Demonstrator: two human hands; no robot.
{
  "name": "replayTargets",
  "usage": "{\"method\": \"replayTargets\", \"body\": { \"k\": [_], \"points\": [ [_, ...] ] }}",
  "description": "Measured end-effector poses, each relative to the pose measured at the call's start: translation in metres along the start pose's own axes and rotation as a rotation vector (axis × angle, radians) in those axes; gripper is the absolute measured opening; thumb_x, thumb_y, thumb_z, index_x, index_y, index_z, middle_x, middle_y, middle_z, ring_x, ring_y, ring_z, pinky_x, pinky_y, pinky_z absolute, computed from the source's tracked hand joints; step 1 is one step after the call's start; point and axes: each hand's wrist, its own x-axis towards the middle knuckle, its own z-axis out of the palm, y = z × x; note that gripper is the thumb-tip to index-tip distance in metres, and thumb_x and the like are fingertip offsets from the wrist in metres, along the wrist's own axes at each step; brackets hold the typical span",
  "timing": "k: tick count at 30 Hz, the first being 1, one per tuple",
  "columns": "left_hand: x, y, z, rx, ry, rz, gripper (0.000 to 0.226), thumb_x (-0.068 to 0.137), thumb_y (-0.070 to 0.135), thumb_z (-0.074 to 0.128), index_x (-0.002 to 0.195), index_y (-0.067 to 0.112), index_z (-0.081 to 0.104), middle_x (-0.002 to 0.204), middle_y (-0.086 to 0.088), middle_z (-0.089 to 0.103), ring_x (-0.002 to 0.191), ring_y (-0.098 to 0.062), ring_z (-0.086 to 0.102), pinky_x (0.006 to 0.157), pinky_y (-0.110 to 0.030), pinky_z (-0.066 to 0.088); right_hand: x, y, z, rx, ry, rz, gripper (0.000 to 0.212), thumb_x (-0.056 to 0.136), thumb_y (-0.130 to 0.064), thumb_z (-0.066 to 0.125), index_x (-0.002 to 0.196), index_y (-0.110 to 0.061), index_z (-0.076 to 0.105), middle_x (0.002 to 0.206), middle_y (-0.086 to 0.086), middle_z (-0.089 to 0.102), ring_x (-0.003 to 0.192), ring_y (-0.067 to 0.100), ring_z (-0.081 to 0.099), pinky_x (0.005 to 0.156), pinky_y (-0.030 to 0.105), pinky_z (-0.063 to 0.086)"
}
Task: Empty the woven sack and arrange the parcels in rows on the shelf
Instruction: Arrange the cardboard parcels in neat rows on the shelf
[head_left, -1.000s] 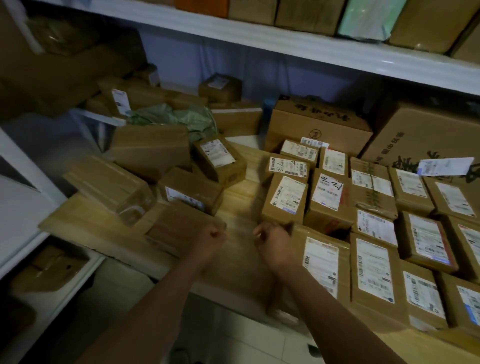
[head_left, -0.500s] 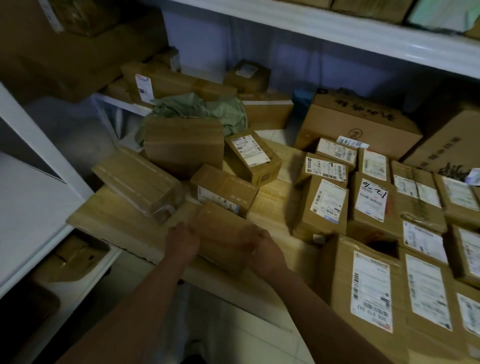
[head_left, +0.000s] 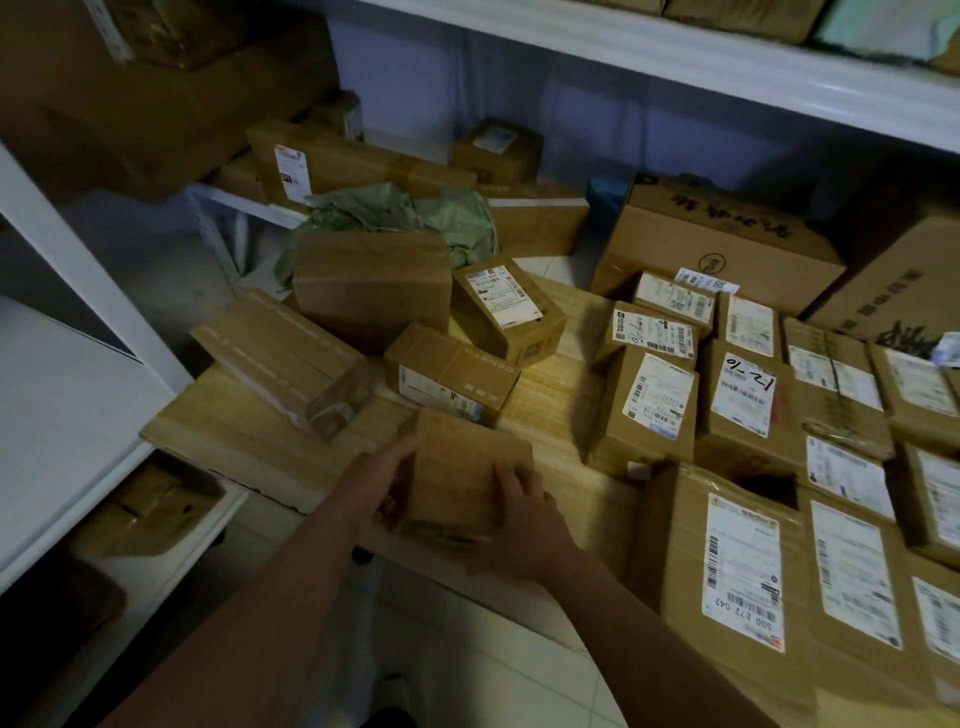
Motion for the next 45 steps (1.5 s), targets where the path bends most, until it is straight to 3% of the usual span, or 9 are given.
{"method": "replayTargets", "body": {
  "k": [3, 7, 10, 16, 21, 26, 31, 38, 45],
  "points": [
    [-0.022, 0.010, 0.016, 0.113, -0.124, 0.056, 0.055, 0.079, 0.059, 0.058, 0.110, 0.014, 0.058, 0.105, -0.003, 0.058, 0.078, -0.016, 0.054, 0.058, -0.023, 0.040, -0.007, 0.001, 0.004, -0.081, 0.081, -0.005, 0.121, 0.066, -0.059, 0.074, 0.151, -0.027, -0.006, 0.160, 0.007, 0.001, 0.146, 0.034, 0.009, 0.115, 0.057, 0.016],
    [-0.038, 0.029, 0.031, 0.111, -0.099, 0.229, 0.039, 0.080, 0.052, 0.063, 0.094, 0.016, 0.060, 0.080, 0.000, 0.059, 0.062, -0.011, 0.053, 0.049, -0.020, 0.037, -0.022, 0.002, -0.006, 0.129, 0.390, -0.044, 0.083, 0.073, -0.049, 0.071, 0.139, -0.026, 0.028, 0.136, 0.001, 0.047, 0.112, 0.019, 0.056, 0.092, 0.039, 0.051],
    [-0.043, 0.037, 0.041, 0.108, -0.130, 0.353, 0.033, 0.085, 0.044, 0.061, 0.096, 0.013, 0.063, 0.076, -0.005, 0.064, 0.046, -0.008, 0.045, 0.039, -0.017, 0.034, -0.031, 0.004, -0.023, 0.409, 0.555, 0.010, 0.073, 0.067, -0.050, 0.075, 0.125, -0.025, 0.039, 0.110, -0.008, 0.058, 0.096, 0.013, 0.060, 0.081, 0.035, 0.056],
    [-0.039, 0.021, 0.053, 0.191, 0.148, 0.463, 0.029, 0.092, 0.034, 0.049, 0.073, 0.013, 0.057, 0.071, -0.003, 0.059, 0.064, -0.016, 0.056, 0.059, -0.025, 0.041, -0.042, 0.022, -0.049, 0.985, 0.509, 0.099, 0.057, 0.081, -0.025, 0.072, 0.131, -0.018, 0.045, 0.111, -0.005, 0.058, 0.103, 0.018, 0.059, 0.091, 0.037, 0.052],
    [-0.046, 0.017, 0.063, 0.029, -0.170, 0.285, 0.028, 0.086, 0.026, 0.060, 0.112, 0.017, 0.053, 0.100, -0.010, 0.068, 0.091, -0.028, 0.067, 0.084, -0.045, 0.054, -0.049, 0.038, -0.053, 1.139, 0.330, 0.135, 0.031, 0.084, -0.026, 0.062, 0.112, -0.013, 0.061, 0.102, 0.009, 0.069, 0.099, 0.029, 0.065, 0.093, 0.046, 0.051],
    [-0.049, 0.010, 0.079, 0.129, -0.322, 0.265, 0.037, 0.091, 0.006, 0.052, 0.123, 0.024, 0.047, 0.107, -0.004, 0.065, 0.091, -0.023, 0.064, 0.075, -0.036, 0.051, -0.054, 0.050, -0.055, 0.748, 0.354, 0.188, 0.028, 0.091, -0.038, 0.057, 0.116, -0.026, 0.059, 0.115, 0.000, 0.064, 0.105, 0.021, 0.063, 0.094, 0.035, 0.049],
    [-0.031, -0.007, 0.100, 0.220, -0.283, 0.276, 0.046, 0.087, 0.006, 0.055, 0.131, 0.015, 0.048, 0.119, -0.011, 0.065, 0.100, -0.026, 0.066, 0.086, -0.045, 0.055, -0.061, 0.070, -0.067, 0.519, 0.632, 0.211, 0.033, 0.088, -0.009, 0.056, 0.120, -0.016, 0.061, 0.126, 0.007, 0.059, 0.112, 0.024, 0.059, 0.099, 0.036, 0.047],
    [-0.022, -0.020, 0.146, 0.260, -0.136, 0.239, 0.030, 0.092, 0.011, 0.054, 0.121, 0.002, 0.052, 0.110, -0.015, 0.064, 0.092, -0.027, 0.065, 0.055, -0.025, 0.046, -0.066, 0.078, -0.068, 0.317, 0.092, 0.166, 0.028, 0.101, -0.017, 0.039, 0.125, -0.010, 0.052, 0.130, 0.011, 0.056, 0.119, 0.024, 0.056, 0.096, 0.030, 0.045],
    [-0.018, -0.027, 0.165, 0.350, -0.069, 0.312, 0.029, 0.095, 0.013, 0.048, 0.123, 0.006, 0.047, 0.092, -0.007, 0.057, 0.085, -0.023, 0.057, 0.075, -0.037, 0.049, -0.048, 0.081, -0.056, 0.114, -0.046, 0.130, 0.038, 0.098, -0.012, 0.045, 0.135, -0.007, 0.043, 0.139, 0.014, 0.047, 0.127, 0.026, 0.048, 0.105, 0.034, 0.041]
  ]
}}
